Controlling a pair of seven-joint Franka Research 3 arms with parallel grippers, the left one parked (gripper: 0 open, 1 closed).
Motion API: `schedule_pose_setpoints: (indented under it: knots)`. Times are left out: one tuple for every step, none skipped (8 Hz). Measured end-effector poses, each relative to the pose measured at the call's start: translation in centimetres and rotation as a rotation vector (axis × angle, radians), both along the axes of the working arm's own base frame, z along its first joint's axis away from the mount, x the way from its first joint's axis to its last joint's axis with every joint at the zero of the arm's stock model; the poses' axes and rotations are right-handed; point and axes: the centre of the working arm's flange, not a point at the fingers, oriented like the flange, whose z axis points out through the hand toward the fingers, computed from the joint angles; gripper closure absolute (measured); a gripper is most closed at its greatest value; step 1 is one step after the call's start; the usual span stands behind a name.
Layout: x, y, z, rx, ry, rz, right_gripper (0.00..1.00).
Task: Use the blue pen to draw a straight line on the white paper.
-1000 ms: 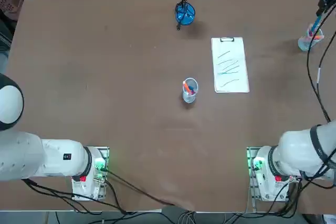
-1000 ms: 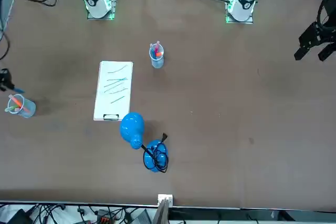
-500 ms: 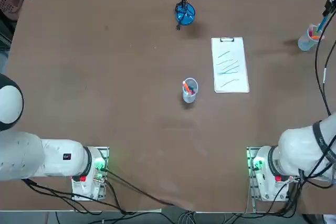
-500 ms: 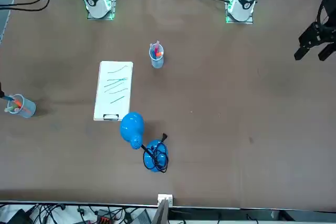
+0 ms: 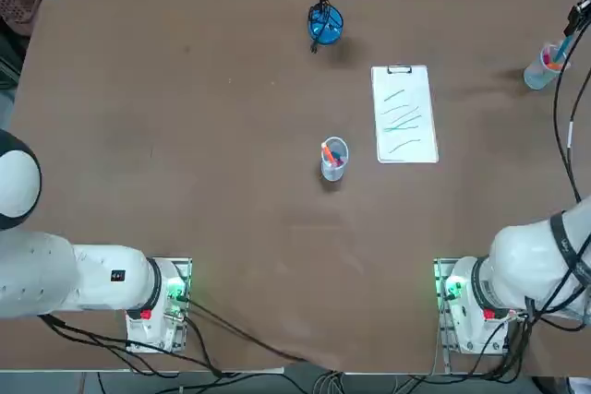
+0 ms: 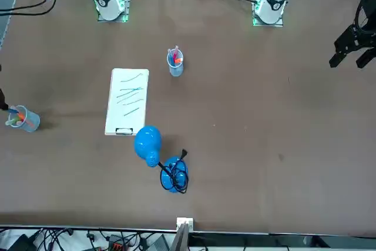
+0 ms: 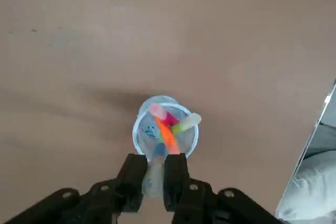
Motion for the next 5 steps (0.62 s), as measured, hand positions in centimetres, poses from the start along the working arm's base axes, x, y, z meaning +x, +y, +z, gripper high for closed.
schedule_pose_setpoints:
  knots:
    - [-0.1, -0.5, -0.9, 0.002, 0.006, -0.004, 0.78]
    - [-0.1, -0.8, -1.7, 0.006, 0.008, -0.007, 0.79]
    - [0.0, -0.8, -2.3, 0.014, 0.012, -0.009, 0.79]
    - [0.1, -0.7, -2.7, 0.017, 0.016, -0.007, 0.79]
    - [0.1, -0.6, -2.9, 0.019, 0.019, -0.006, 0.78]
